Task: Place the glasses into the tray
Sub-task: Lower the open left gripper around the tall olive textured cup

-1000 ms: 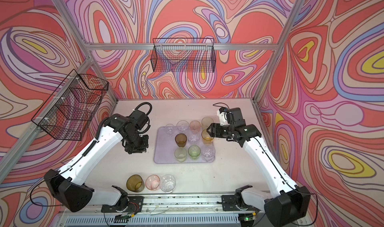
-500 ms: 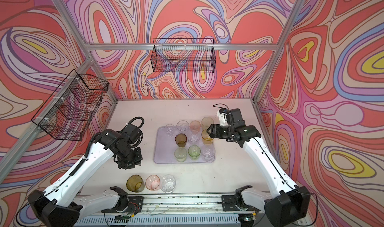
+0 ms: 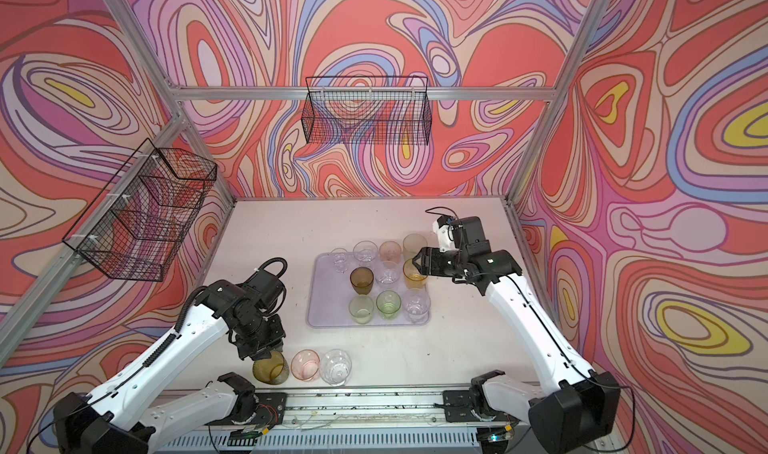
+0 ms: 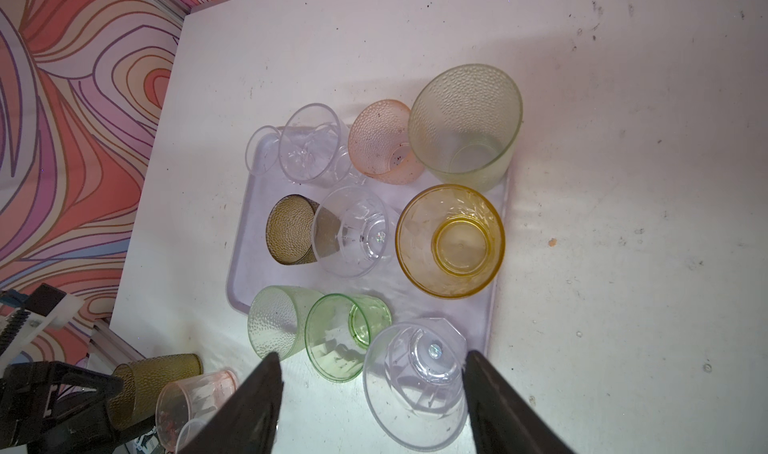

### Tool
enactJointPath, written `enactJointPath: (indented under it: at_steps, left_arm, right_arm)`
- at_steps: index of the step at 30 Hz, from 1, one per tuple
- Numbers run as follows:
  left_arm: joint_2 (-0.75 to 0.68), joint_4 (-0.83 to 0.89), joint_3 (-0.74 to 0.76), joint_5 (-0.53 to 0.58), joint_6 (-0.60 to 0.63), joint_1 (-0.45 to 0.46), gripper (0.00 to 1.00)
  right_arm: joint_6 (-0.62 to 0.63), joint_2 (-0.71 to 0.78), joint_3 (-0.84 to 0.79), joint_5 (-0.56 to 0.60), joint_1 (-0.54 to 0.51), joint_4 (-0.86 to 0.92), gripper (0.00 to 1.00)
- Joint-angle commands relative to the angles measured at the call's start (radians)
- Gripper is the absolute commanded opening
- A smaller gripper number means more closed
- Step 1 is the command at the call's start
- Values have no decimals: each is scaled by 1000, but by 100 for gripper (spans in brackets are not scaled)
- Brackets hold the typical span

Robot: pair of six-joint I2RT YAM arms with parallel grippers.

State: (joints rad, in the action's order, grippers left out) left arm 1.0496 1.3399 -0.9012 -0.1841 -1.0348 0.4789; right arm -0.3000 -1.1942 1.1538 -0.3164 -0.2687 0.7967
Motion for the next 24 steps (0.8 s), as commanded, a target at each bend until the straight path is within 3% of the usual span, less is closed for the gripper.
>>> enactJointPath:
  at_steps: [1, 24]
  left_arm:
    - [11, -30, 23, -7, -27, 7, 32]
    - [77, -65, 94, 20, 37, 6, 16]
  right_arm:
    - [10, -4, -9, -2, 3, -13, 71]
    - [10, -4, -12, 7, 3, -7, 71]
